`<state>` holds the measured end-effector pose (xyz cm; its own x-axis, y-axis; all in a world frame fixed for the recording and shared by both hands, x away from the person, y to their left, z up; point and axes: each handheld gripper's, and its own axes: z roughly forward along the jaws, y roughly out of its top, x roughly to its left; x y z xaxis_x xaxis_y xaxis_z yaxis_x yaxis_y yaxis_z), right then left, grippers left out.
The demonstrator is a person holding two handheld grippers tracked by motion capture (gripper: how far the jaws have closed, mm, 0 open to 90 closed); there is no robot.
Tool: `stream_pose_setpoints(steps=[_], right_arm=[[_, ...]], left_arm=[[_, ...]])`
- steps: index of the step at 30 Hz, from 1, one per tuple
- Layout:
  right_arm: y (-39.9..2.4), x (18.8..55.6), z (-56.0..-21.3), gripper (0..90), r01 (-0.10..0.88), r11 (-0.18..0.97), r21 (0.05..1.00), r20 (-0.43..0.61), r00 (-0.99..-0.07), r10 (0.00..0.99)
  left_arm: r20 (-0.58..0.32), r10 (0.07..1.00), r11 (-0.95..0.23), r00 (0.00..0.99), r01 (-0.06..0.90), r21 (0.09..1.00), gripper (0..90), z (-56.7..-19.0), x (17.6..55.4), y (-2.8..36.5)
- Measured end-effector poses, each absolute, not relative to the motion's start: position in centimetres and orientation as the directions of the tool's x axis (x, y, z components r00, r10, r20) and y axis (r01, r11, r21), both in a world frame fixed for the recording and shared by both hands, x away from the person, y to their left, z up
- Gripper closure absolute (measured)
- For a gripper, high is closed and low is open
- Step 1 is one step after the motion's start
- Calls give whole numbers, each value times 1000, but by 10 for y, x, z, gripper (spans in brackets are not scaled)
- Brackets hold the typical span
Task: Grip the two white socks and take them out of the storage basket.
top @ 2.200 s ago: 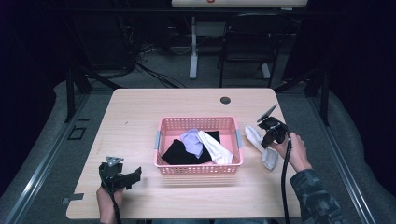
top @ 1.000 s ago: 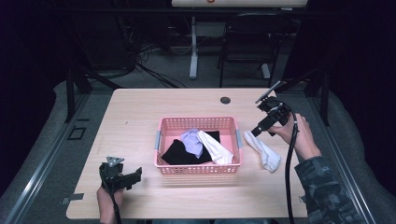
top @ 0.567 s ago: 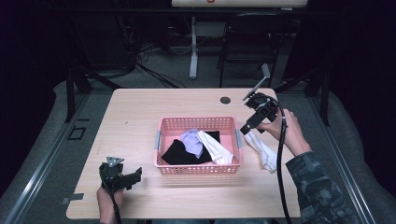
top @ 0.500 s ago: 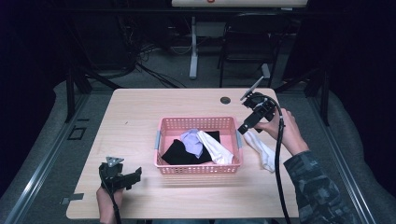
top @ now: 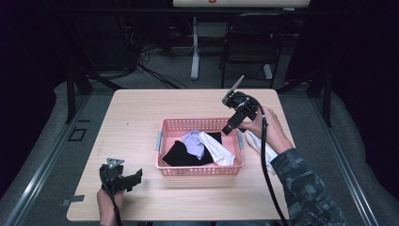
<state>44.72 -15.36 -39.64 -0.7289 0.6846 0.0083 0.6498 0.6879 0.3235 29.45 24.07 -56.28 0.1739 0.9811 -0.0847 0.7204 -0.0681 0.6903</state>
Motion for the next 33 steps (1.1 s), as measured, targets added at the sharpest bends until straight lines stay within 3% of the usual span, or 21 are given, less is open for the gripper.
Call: stream_pose_setpoints(steps=[8,12,16,26,33], right_arm=[[-134,451,-409,47,633,705,321,24,-749,662],[-128,452,-420,171,628,699,342,41,-753,656],[-124,454,-432,212,638,699,323,60,-751,658],[-112,458,-464,274,661,702,265,86,-741,665],[-106,462,-489,257,681,708,188,75,-729,680]], left_arm=[[-84,982,-67,172,719,692,156,-563,294,242],[-84,981,-69,175,719,692,156,-562,294,241],[-83,981,-69,175,719,692,156,-562,294,241],[-86,981,-68,176,718,692,156,-563,294,241],[-84,981,-69,174,719,692,156,-563,294,241]])
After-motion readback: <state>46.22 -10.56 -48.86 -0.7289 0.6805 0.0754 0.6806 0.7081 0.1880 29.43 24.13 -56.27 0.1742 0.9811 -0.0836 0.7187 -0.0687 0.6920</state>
